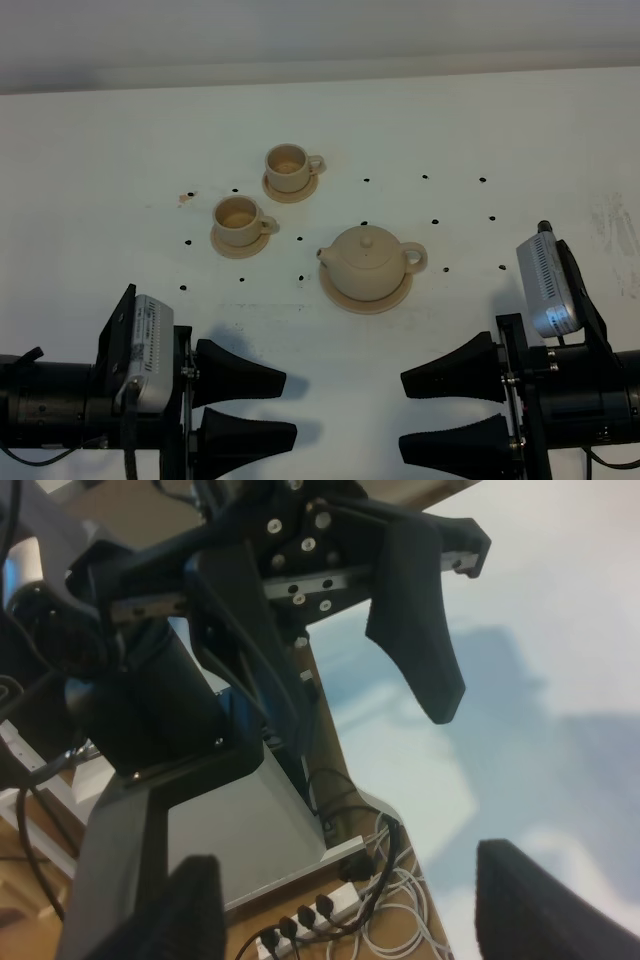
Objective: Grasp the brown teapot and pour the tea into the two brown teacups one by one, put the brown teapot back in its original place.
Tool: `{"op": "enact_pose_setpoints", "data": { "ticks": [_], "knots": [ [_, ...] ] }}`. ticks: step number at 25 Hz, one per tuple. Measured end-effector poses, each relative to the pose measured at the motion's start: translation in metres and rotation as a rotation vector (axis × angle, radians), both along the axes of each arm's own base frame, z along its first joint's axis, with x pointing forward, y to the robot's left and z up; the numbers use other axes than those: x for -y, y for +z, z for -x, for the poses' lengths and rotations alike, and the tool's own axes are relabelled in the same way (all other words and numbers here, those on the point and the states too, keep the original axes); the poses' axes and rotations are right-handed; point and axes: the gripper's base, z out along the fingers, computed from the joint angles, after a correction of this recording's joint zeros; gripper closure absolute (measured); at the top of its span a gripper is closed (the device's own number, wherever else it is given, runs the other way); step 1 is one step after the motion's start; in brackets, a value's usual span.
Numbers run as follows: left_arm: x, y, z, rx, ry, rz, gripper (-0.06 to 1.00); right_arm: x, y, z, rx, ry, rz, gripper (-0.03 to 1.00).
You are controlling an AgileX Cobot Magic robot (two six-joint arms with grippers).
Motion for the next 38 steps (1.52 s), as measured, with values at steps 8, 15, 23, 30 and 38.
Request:
{"op": "enact_pose_setpoints", "data": {
  "ticks": [8, 15, 23, 30, 38],
  "knots": [
    [0.0, 0.0, 0.0, 0.0, 0.0, 0.0, 0.45, 0.0, 0.0, 0.0, 0.0, 0.001, 0.0, 0.44],
    [0.0, 0.0, -0.001, -0.002, 0.009, 0.006, 0.45, 0.0, 0.0, 0.0, 0.001, 0.004, 0.004, 0.44],
    [0.002, 0.009, -0.017, -0.082, 0.143, 0.049, 0.45, 0.001, -0.003, -0.006, -0.06, -0.087, 0.032, 0.44],
    [0.008, 0.034, -0.045, -0.205, 0.134, -0.08, 0.45, 0.006, -0.013, -0.015, -0.141, -0.22, 0.13, 0.44],
    [-0.001, 0.063, -0.068, -0.391, 0.219, -0.396, 0.45, 0.002, 0.005, -0.041, -0.207, -0.319, 0.165, 0.44]
  ]
}}
